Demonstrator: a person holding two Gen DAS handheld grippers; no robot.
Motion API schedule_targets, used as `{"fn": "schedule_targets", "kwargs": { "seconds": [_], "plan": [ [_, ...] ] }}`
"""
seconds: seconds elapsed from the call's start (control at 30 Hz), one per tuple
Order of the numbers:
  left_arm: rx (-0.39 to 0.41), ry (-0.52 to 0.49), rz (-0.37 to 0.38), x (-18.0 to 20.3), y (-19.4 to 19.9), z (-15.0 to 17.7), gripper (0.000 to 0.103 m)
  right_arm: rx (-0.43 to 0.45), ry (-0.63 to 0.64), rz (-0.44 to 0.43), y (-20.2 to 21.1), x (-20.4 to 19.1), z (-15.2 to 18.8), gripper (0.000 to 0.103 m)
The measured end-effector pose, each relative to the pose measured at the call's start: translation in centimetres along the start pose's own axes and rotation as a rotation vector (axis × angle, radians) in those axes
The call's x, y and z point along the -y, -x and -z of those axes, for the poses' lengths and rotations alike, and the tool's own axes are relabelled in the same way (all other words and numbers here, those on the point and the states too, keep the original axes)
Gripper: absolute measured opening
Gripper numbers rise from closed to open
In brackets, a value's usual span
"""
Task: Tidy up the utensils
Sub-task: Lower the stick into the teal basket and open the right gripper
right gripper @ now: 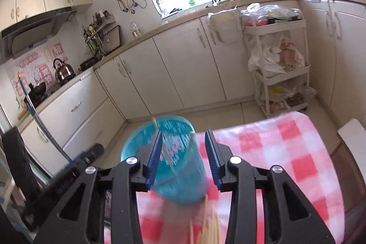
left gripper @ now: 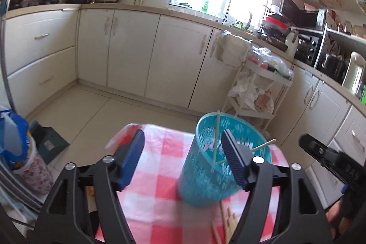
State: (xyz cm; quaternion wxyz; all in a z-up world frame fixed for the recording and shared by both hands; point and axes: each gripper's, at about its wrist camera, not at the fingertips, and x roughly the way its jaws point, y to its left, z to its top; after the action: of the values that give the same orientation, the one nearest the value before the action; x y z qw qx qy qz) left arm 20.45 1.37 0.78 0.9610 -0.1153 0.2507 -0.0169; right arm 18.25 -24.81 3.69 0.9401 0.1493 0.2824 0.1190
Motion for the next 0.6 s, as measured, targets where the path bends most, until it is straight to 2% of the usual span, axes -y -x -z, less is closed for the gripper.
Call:
{"fn": "schedule_targets", "kwargs": {
  "seconds": [0.13,0.2,0.3,0.43,0.53,0.6],
  "plan": [
    [-0.067,-0.042,-0.025,-0.8,2.9,4.2,0.072,-0.115,0.027,0.061,2.7,1.4,6.6,0.039],
    [-0.134,-0.054,-0.021,-1.0,3.5,6.9,0.072,-0.188,0.040,0.099,2.9,2.3,9.9,0.038],
    [-0.216,-0.071,-0.013,-0.6,3.7,10.3,0.072,-0.291,0.035,0.147,2.2,3.9,13.6,0.032],
    [-0.293,-0.135,0.020,1.3,3.5,13.5,0.072,-0.338,0.073,0.173,0.3,4.3,14.5,0.031],
    [-0.320,-0.216,0.031,3.3,2.7,14.8,0.072,-0.350,0.118,0.174,-1.3,3.7,14.3,0.031],
    [-0.343,-0.233,0.041,4.1,1.8,15.2,0.072,-0.366,0.153,0.168,-2.4,3.2,14.2,0.031]
  ]
}}
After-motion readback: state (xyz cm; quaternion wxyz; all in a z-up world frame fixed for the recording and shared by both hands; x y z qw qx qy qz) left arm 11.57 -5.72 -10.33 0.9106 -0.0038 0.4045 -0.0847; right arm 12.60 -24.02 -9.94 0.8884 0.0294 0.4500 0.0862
